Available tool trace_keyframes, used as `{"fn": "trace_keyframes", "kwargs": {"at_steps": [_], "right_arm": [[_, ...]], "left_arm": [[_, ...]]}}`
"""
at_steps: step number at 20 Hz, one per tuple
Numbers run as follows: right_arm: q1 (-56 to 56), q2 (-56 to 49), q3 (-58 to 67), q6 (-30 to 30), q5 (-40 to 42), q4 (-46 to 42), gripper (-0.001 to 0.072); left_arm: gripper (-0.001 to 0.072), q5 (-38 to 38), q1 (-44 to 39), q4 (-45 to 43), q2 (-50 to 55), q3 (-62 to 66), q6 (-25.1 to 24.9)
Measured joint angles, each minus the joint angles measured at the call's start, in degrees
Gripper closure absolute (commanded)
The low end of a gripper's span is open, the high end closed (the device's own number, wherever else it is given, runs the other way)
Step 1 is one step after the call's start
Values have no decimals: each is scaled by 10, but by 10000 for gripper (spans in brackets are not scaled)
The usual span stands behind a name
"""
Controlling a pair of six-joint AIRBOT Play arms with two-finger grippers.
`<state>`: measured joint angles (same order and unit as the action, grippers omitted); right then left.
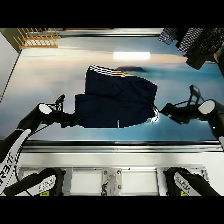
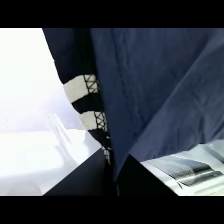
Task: Fold the clothes and pants, and hang the long-sleeved shirts on hangers.
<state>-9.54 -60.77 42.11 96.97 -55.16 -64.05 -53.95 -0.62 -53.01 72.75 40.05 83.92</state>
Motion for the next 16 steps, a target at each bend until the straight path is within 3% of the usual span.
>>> {"fn": "trace_keyframes", "kwargs": {"at_steps": [8, 10, 13, 16], "right_arm": [[79, -115, -83, -52, 216, 237, 108], [94, -129, -85, -66, 245, 266, 110], [105, -145, -87, -84, 272, 290, 225], [110, -151, -86, -97, 282, 297, 224]], "left_arm": [[700, 0, 3, 1, -11, 0, -2], [701, 1, 3, 1, -11, 0, -2], [700, 2, 3, 1, -12, 0, -2], [700, 5, 3, 1, -12, 0, -2]]}}
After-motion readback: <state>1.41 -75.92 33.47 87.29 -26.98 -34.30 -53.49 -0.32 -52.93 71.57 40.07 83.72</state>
